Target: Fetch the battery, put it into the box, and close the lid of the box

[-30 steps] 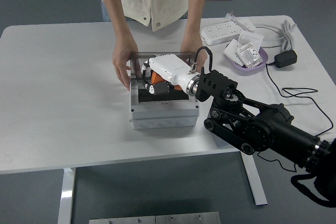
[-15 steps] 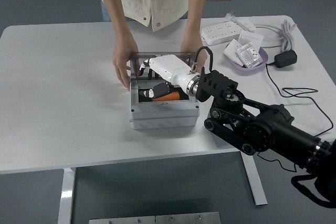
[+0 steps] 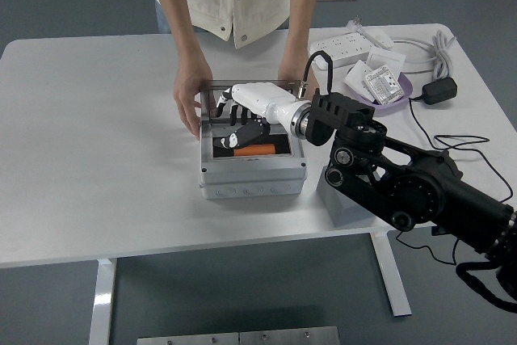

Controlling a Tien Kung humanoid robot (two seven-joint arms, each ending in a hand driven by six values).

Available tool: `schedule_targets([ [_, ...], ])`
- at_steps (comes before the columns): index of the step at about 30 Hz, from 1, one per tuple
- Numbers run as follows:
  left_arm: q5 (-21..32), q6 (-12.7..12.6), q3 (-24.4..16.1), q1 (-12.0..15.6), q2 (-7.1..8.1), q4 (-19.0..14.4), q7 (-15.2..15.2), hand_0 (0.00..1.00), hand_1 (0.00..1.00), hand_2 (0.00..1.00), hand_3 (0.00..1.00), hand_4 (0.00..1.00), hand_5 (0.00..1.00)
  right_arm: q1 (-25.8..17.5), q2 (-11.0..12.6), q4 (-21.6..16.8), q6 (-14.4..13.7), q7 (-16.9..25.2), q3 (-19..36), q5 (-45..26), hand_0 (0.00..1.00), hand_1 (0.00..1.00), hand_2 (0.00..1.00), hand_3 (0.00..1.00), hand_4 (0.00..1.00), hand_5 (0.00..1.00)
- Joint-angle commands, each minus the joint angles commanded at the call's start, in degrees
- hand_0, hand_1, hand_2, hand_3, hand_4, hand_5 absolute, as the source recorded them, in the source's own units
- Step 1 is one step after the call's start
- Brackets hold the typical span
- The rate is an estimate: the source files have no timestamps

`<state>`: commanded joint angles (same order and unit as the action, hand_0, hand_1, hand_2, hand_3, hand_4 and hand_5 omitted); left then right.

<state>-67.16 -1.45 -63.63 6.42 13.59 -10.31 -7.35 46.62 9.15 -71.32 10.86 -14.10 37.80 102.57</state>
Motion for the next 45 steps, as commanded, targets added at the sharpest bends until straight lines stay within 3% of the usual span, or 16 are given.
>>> schedule_targets([
  [6, 0.5, 0.0, 0.7, -0.1, 0.10, 0.0, -0.1, 0.583, 0.754, 0.599, 0.516, 0.064, 0.002, 1.9, 0.6, 0.0, 0.5, 0.0, 2.1, -0.9, 0.362, 0.423, 0.485, 0.670, 0.871, 0.435],
  [16, -0.1, 0.1, 0.5, -0.1, 0.23, 0.0, -0.3, 0.584, 0.755, 0.601, 0.518, 0.059, 0.002, 6.2, 1.4, 3.6, 0.2, 0.9, 4.5, -4.1, 0.357, 0.422, 0.480, 0.672, 0.869, 0.444],
  [22, 0.1, 0.2, 0.9, -0.5, 0.44, 0.0, -0.2, 0.584, 0.755, 0.601, 0.519, 0.056, 0.002, 9.3, 0.3, 10.0, -0.7, 3.0, 3.8, -10.3, 0.353, 0.419, 0.479, 0.674, 0.872, 0.456],
  [31, -0.4, 0.3, 1.0, -1.3, 0.58, 0.0, -0.1, 0.585, 0.754, 0.602, 0.519, 0.057, 0.002, 12.4, -1.7, 21.6, -6.3, 8.5, 0.7, -16.4, 0.346, 0.411, 0.480, 0.675, 0.869, 0.465],
  [36, -0.9, 0.4, 0.5, -1.4, 0.55, 0.0, -0.1, 0.585, 0.754, 0.602, 0.519, 0.055, 0.002, 13.2, -1.9, 25.8, -7.7, 10.0, 0.3, -18.3, 0.363, 0.423, 0.479, 0.674, 0.860, 0.484],
  [45, -0.9, 0.3, 0.4, -1.5, 0.32, 0.0, -0.1, 0.585, 0.754, 0.602, 0.519, 0.055, 0.002, 11.3, -1.3, 24.2, -7.2, 8.8, -1.5, -18.3, 0.429, 0.446, 0.490, 0.669, 0.857, 0.506],
])
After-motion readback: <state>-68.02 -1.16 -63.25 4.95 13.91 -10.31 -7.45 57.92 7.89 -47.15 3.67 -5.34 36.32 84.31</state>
